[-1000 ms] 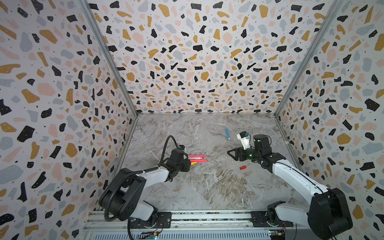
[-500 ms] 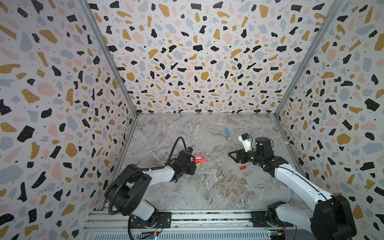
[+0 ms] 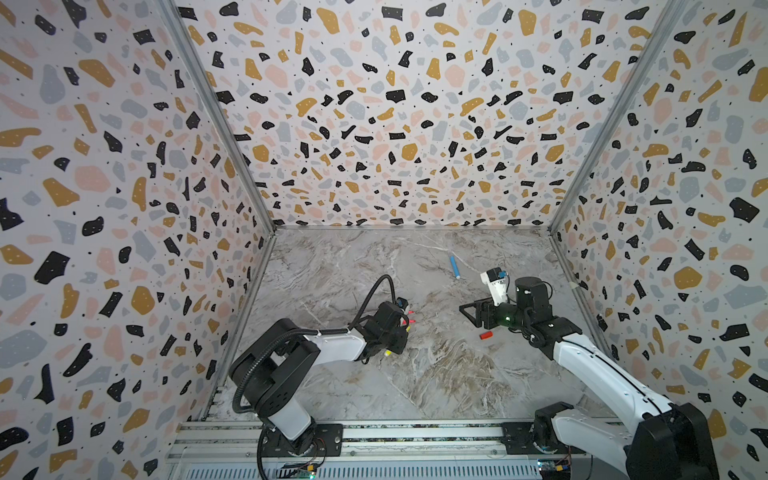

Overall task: Insert the pens into the pen caps
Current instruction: 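Close the left gripper on the yellow highlighter and lift it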

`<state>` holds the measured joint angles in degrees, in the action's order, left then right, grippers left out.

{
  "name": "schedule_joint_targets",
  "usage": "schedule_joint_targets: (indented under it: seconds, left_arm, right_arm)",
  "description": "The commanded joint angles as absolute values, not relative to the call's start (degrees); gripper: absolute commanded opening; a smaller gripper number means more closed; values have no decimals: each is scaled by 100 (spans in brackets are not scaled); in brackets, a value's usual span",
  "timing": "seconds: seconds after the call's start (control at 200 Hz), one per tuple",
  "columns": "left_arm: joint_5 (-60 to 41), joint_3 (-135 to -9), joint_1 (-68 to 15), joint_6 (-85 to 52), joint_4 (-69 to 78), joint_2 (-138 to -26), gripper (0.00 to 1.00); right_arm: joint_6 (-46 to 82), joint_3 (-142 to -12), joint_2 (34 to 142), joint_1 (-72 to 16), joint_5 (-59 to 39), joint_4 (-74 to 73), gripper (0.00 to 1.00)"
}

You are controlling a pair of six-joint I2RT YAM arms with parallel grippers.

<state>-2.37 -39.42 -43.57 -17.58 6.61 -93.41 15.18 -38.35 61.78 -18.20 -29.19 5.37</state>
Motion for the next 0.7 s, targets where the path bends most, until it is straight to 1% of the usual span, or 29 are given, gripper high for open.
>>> schedule_joint_targets:
  seconds: [0.0,0.19,0.29,0.33,0.426,0.486,0.696]
  left_arm:
    - [-360,-3896,-4689,-1824,57,-9677,23]
    - [-352,-4312,-5294,-1993,103,-10013,21]
    - [-260,-4502,-5447,-2011,42,-10153,21]
    - [-189,-4534,-5449,-2017,2,-10169,24]
    - [3,-4545,-5449,-2005,-136,-10057,34]
    - [47,-4524,-5454,-1995,-208,-9895,37]
    - [238,-4349,-5449,-1929,-505,-9420,39]
  right_arm:
    - [1572,-3797,5999,-1793,-2899,577,68]
    - [1657,-3828,5930,-1784,-2892,584,68]
    - [1670,-3841,5927,-1784,-2879,615,68]
    - [1669,-3841,5924,-1784,-2857,633,68]
    - [1665,-3824,5925,-1784,-2824,659,68]
    - [1677,-3807,5915,-1784,-2796,669,68]
    - [1757,-3697,5916,-1784,-2787,549,68]
